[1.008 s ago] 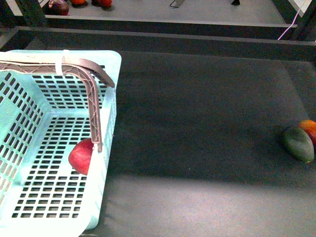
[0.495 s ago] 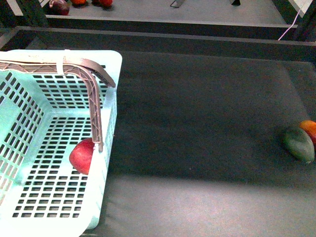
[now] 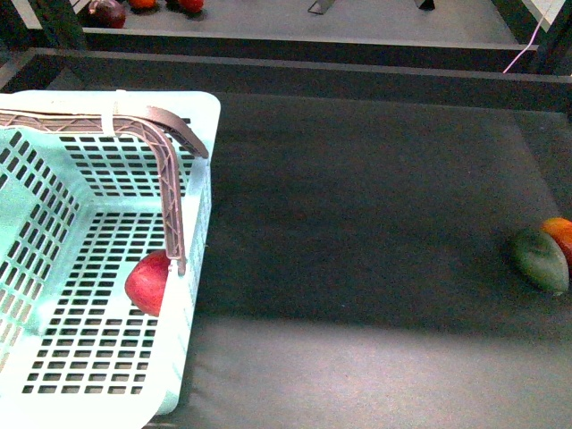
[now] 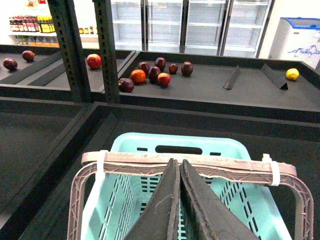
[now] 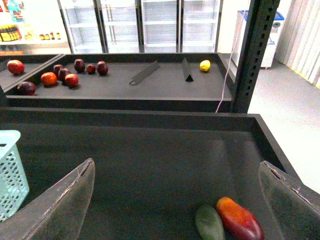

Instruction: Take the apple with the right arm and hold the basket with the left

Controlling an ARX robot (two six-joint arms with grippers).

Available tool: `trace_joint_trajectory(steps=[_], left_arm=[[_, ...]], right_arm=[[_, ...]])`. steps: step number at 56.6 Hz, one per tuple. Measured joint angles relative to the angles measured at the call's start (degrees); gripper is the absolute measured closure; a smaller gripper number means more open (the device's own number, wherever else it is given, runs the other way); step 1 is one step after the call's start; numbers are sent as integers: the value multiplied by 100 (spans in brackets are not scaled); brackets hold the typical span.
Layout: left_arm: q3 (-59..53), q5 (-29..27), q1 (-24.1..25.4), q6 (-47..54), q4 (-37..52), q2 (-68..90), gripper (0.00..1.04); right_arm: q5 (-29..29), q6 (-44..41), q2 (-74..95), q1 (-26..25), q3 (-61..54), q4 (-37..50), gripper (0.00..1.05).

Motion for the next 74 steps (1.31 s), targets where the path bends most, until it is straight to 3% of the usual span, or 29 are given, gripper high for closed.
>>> trace_joint_trajectory(steps=[32, 55, 60, 74], left_arm=[[0, 0, 2, -2, -1788, -1912, 101], [0, 0, 2, -2, -2470, -2588, 101], [0, 0, 2, -2, -3366, -3322, 101], [0, -2, 2, -2, -3436, -3536, 101]], right_arm=[[-2, 0, 0, 0, 0, 0, 9], [-2, 0, 0, 0, 0, 0, 9], [-2, 0, 0, 0, 0, 0, 9], [-4, 0, 0, 0, 0, 0, 9]])
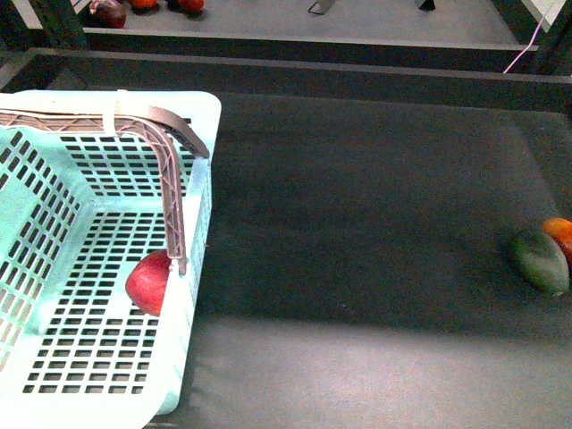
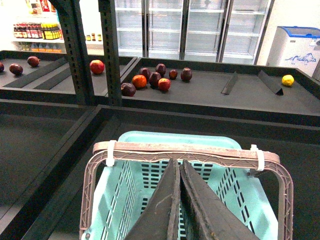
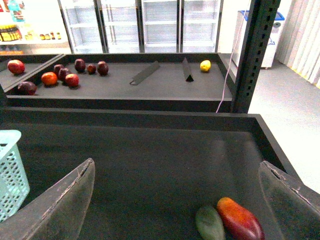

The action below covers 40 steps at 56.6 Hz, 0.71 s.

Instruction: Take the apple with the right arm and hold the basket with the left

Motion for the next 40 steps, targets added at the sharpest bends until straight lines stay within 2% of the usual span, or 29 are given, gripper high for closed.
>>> trace_joint_trajectory(steps=[26, 28, 30, 34, 40], left_arm=[[0, 2, 0, -2, 0, 0, 101], [0, 0, 0, 0, 0, 0, 97], [0, 0, 0, 0, 0, 0, 86], [0, 0, 0, 0, 0, 0, 71], [0, 2, 0, 0, 0, 0, 54]], right_arm=[[0, 0, 0, 0, 0, 0, 9], [0, 0, 0, 0, 0, 0, 9], [0, 0, 0, 0, 0, 0, 9], [0, 0, 0, 0, 0, 0, 9], [0, -2, 0, 0, 0, 0, 9]])
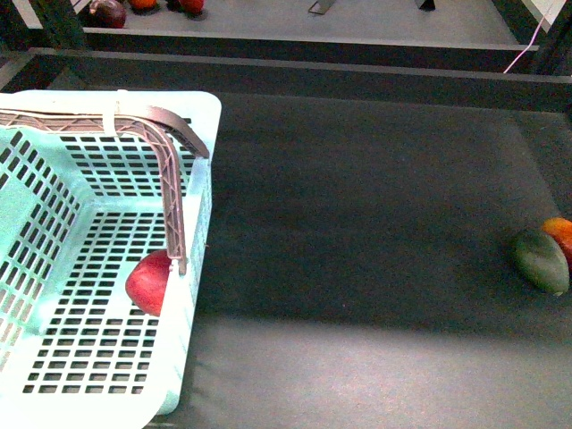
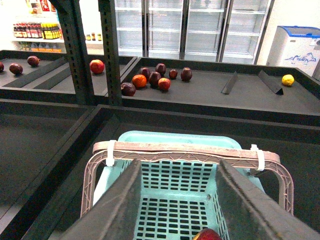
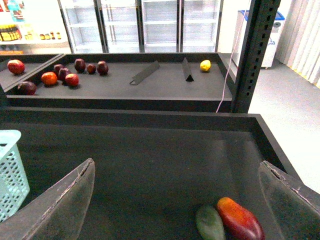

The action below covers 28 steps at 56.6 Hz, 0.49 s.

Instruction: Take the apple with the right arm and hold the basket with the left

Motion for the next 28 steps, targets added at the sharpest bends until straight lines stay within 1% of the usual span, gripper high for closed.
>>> trace_joint_trajectory(steps=[5, 10, 12, 14, 16, 28], left_arm=[[0, -2, 0, 0, 0, 0, 39], [0, 0, 0, 0, 0, 0, 14], [0, -2, 0, 2, 0, 0, 6], [0, 0, 0, 13, 0, 0, 6], [0, -2, 0, 11, 0, 0, 8], [0, -2, 0, 13, 0, 0, 7]], right_arm=[[0, 2, 0, -2, 0, 0, 9], [0, 2, 0, 0, 0, 0, 9], [0, 2, 0, 0, 0, 0, 9], [0, 2, 0, 0, 0, 0, 9], [0, 2, 0, 0, 0, 0, 9], [0, 2, 0, 0, 0, 0, 9]])
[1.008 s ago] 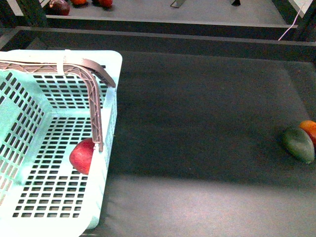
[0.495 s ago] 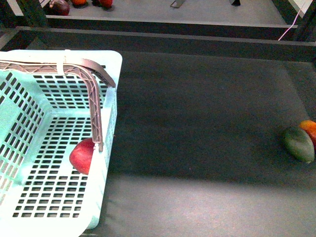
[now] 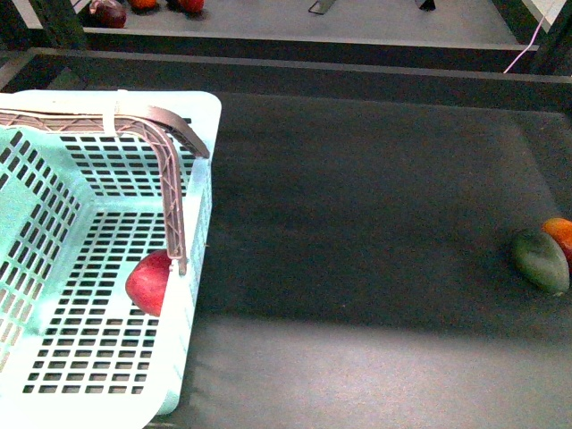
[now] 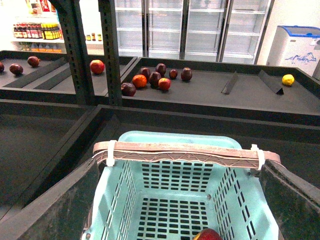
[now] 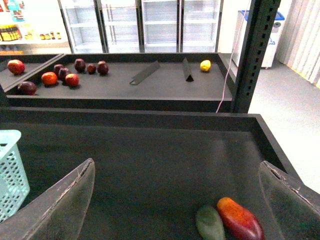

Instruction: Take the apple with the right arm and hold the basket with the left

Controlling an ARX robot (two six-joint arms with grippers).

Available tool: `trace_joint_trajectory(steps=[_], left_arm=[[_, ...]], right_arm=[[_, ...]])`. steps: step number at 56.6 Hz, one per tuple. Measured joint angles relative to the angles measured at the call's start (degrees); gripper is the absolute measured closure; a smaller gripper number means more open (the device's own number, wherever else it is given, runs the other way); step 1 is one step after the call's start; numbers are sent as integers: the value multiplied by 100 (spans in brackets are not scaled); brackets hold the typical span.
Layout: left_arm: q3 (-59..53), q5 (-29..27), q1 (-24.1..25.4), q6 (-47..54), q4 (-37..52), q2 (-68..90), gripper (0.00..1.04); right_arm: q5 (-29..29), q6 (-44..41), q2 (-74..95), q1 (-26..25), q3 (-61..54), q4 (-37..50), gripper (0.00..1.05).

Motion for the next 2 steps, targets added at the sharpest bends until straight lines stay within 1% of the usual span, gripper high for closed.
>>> trace_joint_trajectory(steps=[2], left_arm=[[0, 0, 0, 0, 0, 0, 7]], right_arm=[[0, 0, 0, 0, 0, 0, 9]])
